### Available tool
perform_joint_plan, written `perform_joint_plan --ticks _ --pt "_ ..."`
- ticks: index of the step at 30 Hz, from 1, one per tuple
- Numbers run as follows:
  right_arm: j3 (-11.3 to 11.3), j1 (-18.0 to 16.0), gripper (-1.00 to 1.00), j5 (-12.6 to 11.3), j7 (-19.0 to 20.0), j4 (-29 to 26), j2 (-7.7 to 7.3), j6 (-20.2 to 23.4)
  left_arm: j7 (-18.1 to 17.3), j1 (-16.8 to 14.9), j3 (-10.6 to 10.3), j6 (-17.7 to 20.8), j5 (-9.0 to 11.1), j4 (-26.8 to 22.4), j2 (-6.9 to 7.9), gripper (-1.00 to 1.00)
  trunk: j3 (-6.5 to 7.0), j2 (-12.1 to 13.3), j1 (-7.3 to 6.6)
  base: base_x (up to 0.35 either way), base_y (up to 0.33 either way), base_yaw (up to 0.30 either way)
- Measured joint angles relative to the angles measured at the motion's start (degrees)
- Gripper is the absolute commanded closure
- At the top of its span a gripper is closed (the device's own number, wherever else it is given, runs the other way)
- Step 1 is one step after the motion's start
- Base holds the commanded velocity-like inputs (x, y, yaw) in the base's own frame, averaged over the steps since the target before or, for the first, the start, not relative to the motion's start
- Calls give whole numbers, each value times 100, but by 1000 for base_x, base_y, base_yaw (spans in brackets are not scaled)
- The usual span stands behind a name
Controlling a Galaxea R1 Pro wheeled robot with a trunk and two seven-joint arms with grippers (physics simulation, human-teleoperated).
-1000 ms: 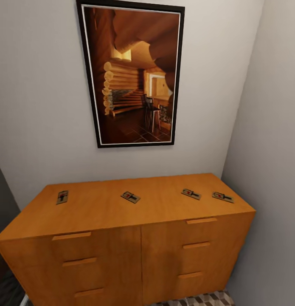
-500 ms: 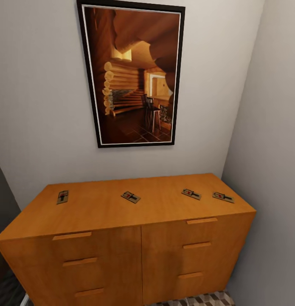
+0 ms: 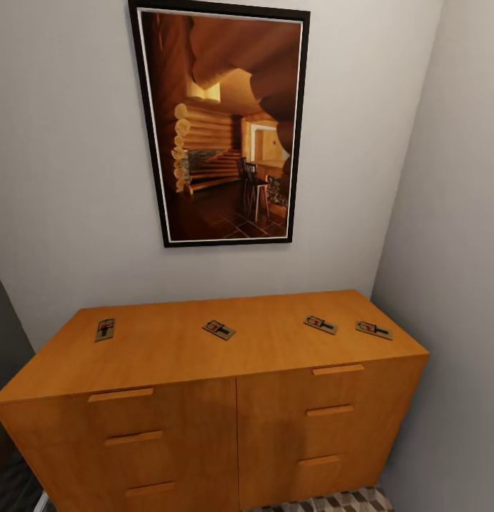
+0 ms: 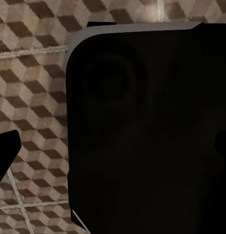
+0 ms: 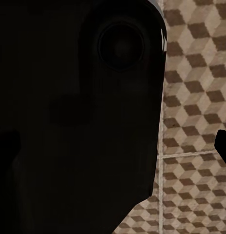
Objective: Take the four mousetraps from the cabinet in the bathroom and place them on the bathroom floor. Make sure all four end up on the same floor surface, and ensure that at least two of them are either under or directly next to the same bathroom sink.
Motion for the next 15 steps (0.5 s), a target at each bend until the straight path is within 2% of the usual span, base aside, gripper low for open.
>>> perform_joint_plan --ticks 6,15 --pt "0 0 -100 0 0 0 4 -3 0 0 -1 -1 0 0 0 -100 0 0 0 0 0 51" --pt "1 -1 -100 0 0 0 3 -3 0 0 -1 -2 0 1 0 -100 0 0 0 0 0 201"
